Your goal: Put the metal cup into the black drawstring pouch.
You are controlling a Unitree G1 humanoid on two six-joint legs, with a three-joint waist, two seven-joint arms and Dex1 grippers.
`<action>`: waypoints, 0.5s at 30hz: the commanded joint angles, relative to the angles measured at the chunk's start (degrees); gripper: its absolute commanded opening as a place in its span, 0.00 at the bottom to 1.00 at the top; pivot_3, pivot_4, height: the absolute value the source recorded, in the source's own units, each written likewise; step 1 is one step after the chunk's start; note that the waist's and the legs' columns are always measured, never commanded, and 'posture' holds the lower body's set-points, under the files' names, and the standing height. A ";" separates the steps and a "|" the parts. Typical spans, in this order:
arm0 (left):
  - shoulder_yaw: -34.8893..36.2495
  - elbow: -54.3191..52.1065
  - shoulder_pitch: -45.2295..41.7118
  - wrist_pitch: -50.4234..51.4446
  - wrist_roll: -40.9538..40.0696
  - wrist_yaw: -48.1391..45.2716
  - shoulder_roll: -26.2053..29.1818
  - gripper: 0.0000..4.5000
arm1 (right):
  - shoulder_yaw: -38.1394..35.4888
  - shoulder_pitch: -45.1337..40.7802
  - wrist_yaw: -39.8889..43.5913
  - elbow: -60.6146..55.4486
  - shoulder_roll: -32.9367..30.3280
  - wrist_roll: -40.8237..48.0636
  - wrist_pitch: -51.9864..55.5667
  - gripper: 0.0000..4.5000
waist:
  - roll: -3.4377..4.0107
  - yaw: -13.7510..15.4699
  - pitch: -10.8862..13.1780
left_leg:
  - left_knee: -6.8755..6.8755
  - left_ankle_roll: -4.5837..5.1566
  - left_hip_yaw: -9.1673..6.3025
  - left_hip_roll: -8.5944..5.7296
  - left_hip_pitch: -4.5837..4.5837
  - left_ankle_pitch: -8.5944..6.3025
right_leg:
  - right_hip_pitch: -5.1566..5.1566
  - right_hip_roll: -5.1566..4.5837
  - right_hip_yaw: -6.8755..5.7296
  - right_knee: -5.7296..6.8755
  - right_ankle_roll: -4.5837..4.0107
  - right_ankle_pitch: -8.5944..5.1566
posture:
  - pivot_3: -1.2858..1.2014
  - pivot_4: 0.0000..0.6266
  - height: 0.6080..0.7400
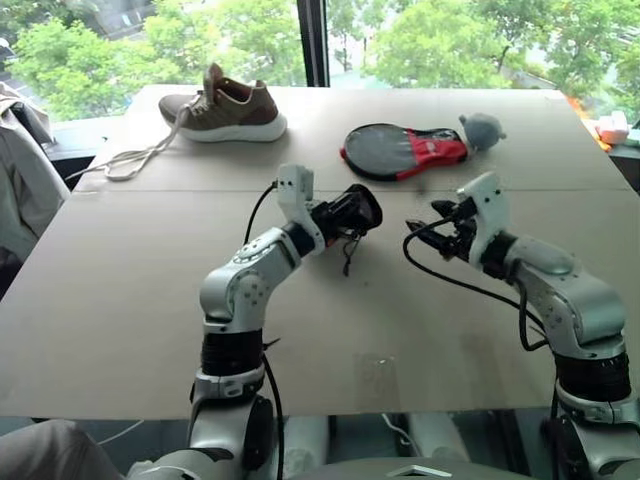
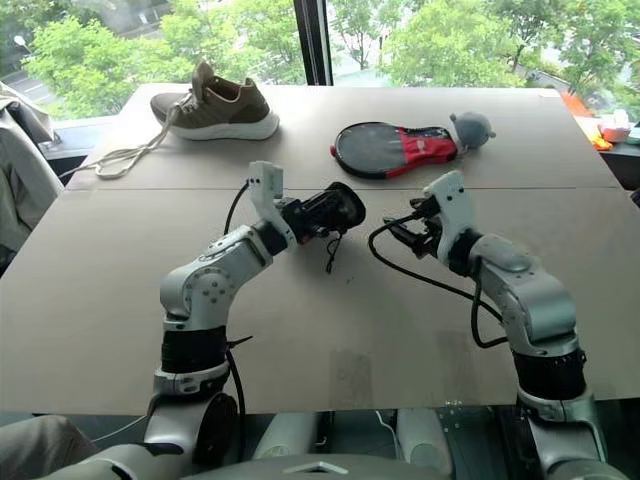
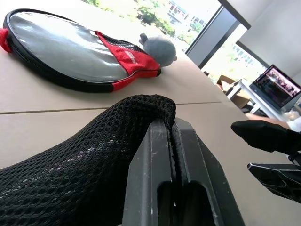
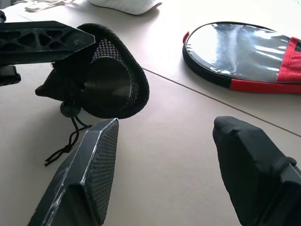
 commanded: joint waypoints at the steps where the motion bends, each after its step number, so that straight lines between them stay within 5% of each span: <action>1: 3.91 -0.08 -3.12 2.02 -5.79 2.50 -1.74 0.00 | 3.45 2.55 3.21 -3.76 -2.05 0.30 -1.94 0.72 | -0.01 -0.09 0.01 | 0.00 0.00 0.01 0.00 0.00 0.00 | 0.00 0.00 0.01 0.00 0.00 0.00 | 0.52 0.24 1.00; 6: 9.85 3.22 -5.85 5.12 -12.94 7.08 -3.95 0.00 | 15.57 2.18 -0.96 -2.58 1.36 -6.89 -4.47 0.72 | -0.01 -0.49 0.01 | -0.01 0.00 0.00 0.03 0.05 0.00 | -0.01 0.07 0.03 0.02 0.01 -0.01 | 0.52 0.24 1.00; 15: 15.79 6.69 -8.32 7.29 -23.95 13.68 -5.25 0.00 | 19.33 -2.39 -9.13 5.05 12.79 -12.45 -6.72 0.72 | -0.12 0.09 0.06 | 0.03 -0.02 -0.04 -0.02 0.00 0.00 | -0.01 0.01 0.01 0.00 0.00 0.01 | 0.52 0.24 1.00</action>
